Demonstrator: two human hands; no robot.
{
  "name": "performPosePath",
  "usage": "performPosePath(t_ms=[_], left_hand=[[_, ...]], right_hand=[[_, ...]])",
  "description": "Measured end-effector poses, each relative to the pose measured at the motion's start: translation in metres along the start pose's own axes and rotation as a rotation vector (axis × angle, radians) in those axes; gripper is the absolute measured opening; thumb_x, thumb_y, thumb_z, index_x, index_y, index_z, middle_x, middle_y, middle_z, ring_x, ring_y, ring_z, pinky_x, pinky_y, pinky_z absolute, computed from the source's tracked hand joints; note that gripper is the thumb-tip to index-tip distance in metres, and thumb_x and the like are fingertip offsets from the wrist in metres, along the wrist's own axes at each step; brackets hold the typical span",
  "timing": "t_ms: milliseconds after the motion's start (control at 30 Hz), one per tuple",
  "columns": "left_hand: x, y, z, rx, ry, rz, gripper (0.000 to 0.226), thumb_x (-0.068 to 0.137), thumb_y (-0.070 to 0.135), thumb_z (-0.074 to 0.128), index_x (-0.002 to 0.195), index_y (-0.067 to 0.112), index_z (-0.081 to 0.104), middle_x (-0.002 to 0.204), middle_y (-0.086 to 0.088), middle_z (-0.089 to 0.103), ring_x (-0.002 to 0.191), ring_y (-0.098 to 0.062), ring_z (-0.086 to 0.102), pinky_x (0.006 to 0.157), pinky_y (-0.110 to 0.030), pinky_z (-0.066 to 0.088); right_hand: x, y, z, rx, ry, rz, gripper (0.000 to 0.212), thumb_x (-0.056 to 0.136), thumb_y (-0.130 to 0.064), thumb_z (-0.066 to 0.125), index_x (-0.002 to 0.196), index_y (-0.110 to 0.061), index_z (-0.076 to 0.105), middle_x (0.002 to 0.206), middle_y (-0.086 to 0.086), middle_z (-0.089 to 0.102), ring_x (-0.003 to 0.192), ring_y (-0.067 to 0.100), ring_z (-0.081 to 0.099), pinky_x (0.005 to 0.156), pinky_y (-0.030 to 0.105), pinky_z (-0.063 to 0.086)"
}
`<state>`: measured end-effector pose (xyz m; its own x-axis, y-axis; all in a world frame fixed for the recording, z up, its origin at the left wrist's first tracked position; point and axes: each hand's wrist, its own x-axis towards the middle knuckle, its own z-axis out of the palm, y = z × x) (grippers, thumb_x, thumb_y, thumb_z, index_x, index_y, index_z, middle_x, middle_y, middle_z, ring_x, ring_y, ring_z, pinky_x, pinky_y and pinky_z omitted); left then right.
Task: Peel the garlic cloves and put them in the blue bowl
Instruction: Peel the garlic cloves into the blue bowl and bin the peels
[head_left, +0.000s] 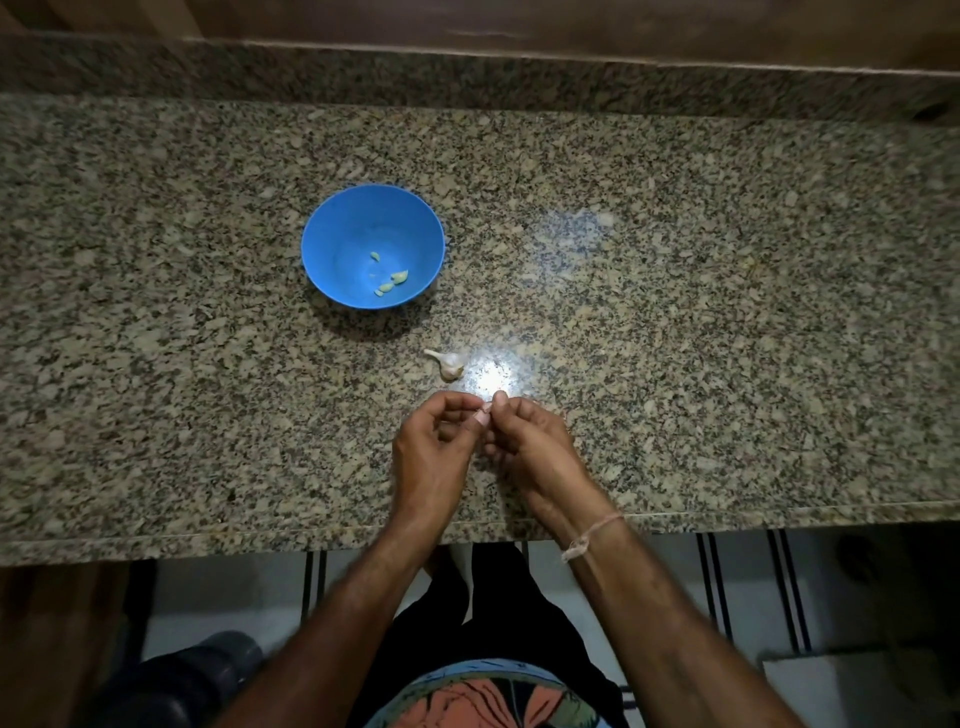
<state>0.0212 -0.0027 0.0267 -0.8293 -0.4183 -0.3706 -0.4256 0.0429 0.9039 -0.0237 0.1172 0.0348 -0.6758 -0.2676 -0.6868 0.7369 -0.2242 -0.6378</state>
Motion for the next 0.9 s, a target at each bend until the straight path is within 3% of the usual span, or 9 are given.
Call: performPosePath(t_ms=[267,467,600,700,900], left_hand=[[-0.010,0.018,-0.004,-0.080,0.015,0.031,0.006,0.093,0.019,0.079,0.099,0.019,0.078,0.089,-0.001,0.079,0.081,-0.025,0.077,0.078,-0.048,0.065],[-0.012,0.029,-0.010,-0.092,0.006,0.016,0.005,0.093,0.020,0.079,0.097,0.018,0.080,0.088,-0.001,0.080,0.082,-0.021,0.077,0.078,-0.037,0.065],[-0.014,0.038,-0.014,-0.131,-0.015,0.015,0.005,0.093,0.017,0.079,0.096,0.013,0.080,0.087,0.000,0.080,0.082,-0.017,0.077,0.073,-0.024,0.060],[-0.014,0.046,-0.018,-0.148,-0.042,0.006,0.005,0.093,0.016,0.078,0.096,0.012,0.080,0.087,-0.001,0.080,0.084,-0.016,0.078,0.073,-0.021,0.059],[-0.015,0.052,-0.025,-0.167,-0.047,-0.009,0.003,0.091,0.014,0.078,0.090,0.012,0.080,0.086,-0.004,0.079,0.081,-0.015,0.075,0.062,-0.018,0.053]], right_hand=[[-0.012,0.001,0.007,0.074,0.024,-0.192,0.014,0.100,-0.015,0.067,0.105,-0.003,0.064,0.087,0.003,0.074,0.075,0.010,0.067,0.069,0.021,0.058],[-0.018,0.001,0.010,-0.086,0.055,-0.359,0.014,0.095,-0.017,0.073,0.097,-0.004,0.070,0.093,0.008,0.075,0.092,0.023,0.069,0.092,0.041,0.059],[-0.024,-0.001,0.013,-0.184,0.058,-0.471,0.014,0.099,-0.015,0.070,0.099,-0.001,0.069,0.092,0.008,0.075,0.091,0.019,0.072,0.085,0.033,0.060],[-0.028,-0.002,0.014,-0.240,0.045,-0.556,0.011,0.099,-0.013,0.070,0.099,-0.002,0.070,0.095,0.013,0.075,0.093,0.021,0.073,0.083,0.030,0.059],[-0.030,-0.006,0.014,-0.364,0.023,-0.630,0.006,0.097,-0.013,0.073,0.100,-0.008,0.075,0.095,0.006,0.077,0.094,0.022,0.076,0.082,0.032,0.062]])
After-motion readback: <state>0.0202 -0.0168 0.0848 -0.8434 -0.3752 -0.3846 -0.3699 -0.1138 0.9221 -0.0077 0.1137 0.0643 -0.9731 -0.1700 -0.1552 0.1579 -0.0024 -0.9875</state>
